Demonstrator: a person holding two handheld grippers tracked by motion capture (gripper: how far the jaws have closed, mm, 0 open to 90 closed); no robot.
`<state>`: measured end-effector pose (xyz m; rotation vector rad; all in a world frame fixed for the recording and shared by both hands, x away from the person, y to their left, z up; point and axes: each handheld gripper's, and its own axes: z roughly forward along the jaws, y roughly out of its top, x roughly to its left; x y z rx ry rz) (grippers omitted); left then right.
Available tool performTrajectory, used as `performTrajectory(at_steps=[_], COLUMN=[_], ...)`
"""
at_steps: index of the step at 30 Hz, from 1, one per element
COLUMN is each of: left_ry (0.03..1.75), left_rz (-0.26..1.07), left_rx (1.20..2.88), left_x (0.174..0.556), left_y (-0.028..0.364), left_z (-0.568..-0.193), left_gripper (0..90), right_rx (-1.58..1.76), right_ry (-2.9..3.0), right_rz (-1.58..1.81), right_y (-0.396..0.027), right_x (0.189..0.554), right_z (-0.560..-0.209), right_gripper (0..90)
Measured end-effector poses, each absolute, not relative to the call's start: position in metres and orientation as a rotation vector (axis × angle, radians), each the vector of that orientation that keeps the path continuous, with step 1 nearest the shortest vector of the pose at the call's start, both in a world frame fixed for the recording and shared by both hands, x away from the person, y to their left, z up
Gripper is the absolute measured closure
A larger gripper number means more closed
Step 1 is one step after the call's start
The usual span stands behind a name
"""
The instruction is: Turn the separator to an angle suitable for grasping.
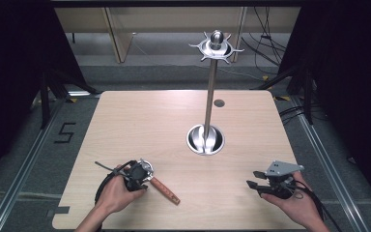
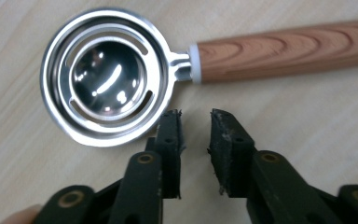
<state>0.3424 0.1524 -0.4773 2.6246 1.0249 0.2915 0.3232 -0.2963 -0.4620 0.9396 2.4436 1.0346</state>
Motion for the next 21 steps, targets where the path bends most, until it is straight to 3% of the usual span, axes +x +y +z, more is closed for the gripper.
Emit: performTrajectory(at_steps=[2, 6, 9, 13, 21], left_ry=[0.982, 0.923, 0.891, 0.781, 0.664], left_rz=[0.315, 0.297, 0.227, 0.189, 0.131], left_rx=[2.632, 2.646, 2.644, 2.723, 2.852], left_x=[0.333, 0.329, 0.326, 0.327, 0.335], left_y=[0.161, 0.159, 0.148, 0.126, 0.097], left_z=[-0.471, -0.468, -0.468, -0.466, -0.471], left_gripper=[61.8, 62.7, 70.8, 87.9, 89.2], right_rx=[0.967, 0.977, 0.972, 0.978, 0.957], right_ry=[2.437, 2.44, 2.439, 2.438, 2.44], right_rz=[1.035, 1.028, 1.033, 1.03, 1.033], right_y=[-0.298, -0.298, -0.297, -0.296, -0.298], right_x=[0.322, 0.323, 0.323, 0.324, 0.325], right_z=[-0.461, -0.461, -0.46, -0.461, -0.462], right_gripper=[55.0, 55.0, 55.0, 55.0, 55.0])
